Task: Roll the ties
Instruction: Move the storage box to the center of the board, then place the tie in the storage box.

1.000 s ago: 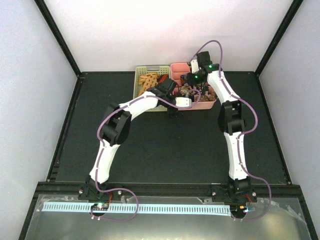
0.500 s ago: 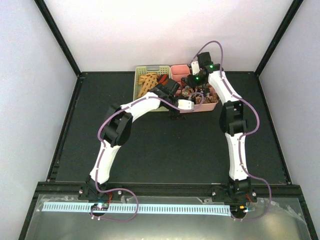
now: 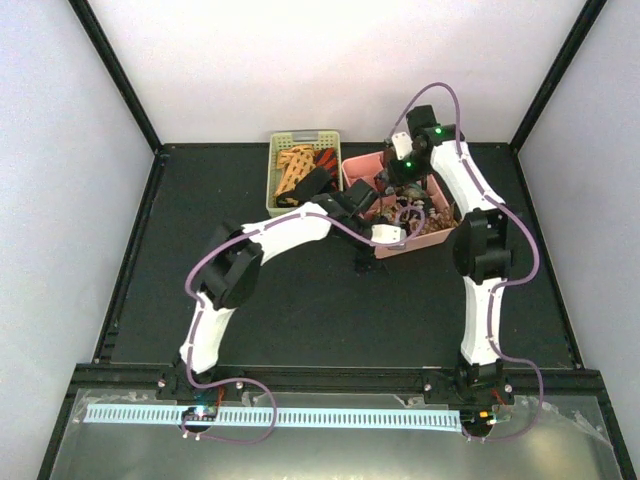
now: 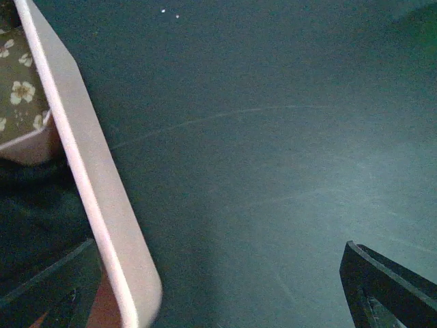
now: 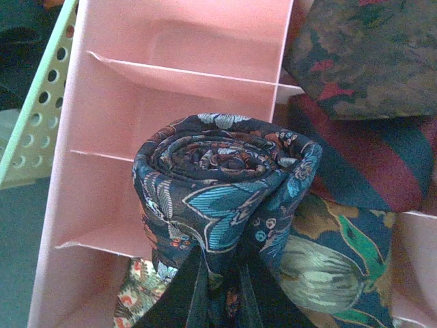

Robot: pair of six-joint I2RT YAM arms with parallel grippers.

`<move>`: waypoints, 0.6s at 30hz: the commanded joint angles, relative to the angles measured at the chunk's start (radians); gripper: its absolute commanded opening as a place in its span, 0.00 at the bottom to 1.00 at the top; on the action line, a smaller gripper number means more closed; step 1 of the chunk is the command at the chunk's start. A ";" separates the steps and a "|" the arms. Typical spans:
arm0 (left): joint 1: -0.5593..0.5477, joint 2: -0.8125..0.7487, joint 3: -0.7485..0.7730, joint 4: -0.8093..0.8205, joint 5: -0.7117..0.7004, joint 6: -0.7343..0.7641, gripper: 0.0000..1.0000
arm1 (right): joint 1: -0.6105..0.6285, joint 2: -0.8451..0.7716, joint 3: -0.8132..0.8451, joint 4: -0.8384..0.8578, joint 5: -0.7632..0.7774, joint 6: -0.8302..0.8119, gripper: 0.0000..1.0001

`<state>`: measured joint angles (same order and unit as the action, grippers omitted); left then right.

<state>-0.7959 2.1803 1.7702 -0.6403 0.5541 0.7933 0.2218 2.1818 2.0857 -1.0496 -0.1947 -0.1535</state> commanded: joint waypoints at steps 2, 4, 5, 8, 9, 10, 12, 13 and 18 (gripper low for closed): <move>0.065 -0.286 -0.204 0.229 0.077 -0.234 0.99 | -0.010 -0.043 0.025 -0.073 0.037 -0.056 0.02; 0.122 -0.368 -0.293 0.308 0.094 -0.298 0.99 | -0.010 -0.018 0.073 -0.116 0.037 -0.059 0.02; 0.144 -0.401 -0.326 0.333 0.100 -0.317 0.99 | -0.009 -0.001 0.105 -0.143 0.039 -0.061 0.02; 0.204 -0.484 -0.405 0.361 0.092 -0.333 0.99 | -0.004 0.032 0.167 -0.189 0.036 -0.067 0.02; 0.220 -0.505 -0.431 0.365 0.089 -0.334 0.99 | 0.001 0.039 0.178 -0.198 0.041 -0.069 0.02; 0.235 -0.524 -0.457 0.368 0.087 -0.336 0.99 | 0.007 0.042 0.182 -0.200 0.049 -0.070 0.02; 0.263 -0.557 -0.505 0.377 0.091 -0.338 0.99 | 0.020 0.043 0.180 -0.195 0.064 -0.071 0.02; 0.272 -0.571 -0.528 0.380 0.088 -0.339 0.99 | 0.028 0.045 0.180 -0.197 0.074 -0.073 0.02; 0.303 -0.631 -0.615 0.397 0.087 -0.354 0.99 | 0.055 0.056 0.159 -0.218 0.120 -0.085 0.02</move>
<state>-0.5114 1.5967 1.1961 -0.2760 0.6155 0.4740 0.2543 2.2189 2.2467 -1.2324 -0.1257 -0.2214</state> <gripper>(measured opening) 0.988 0.103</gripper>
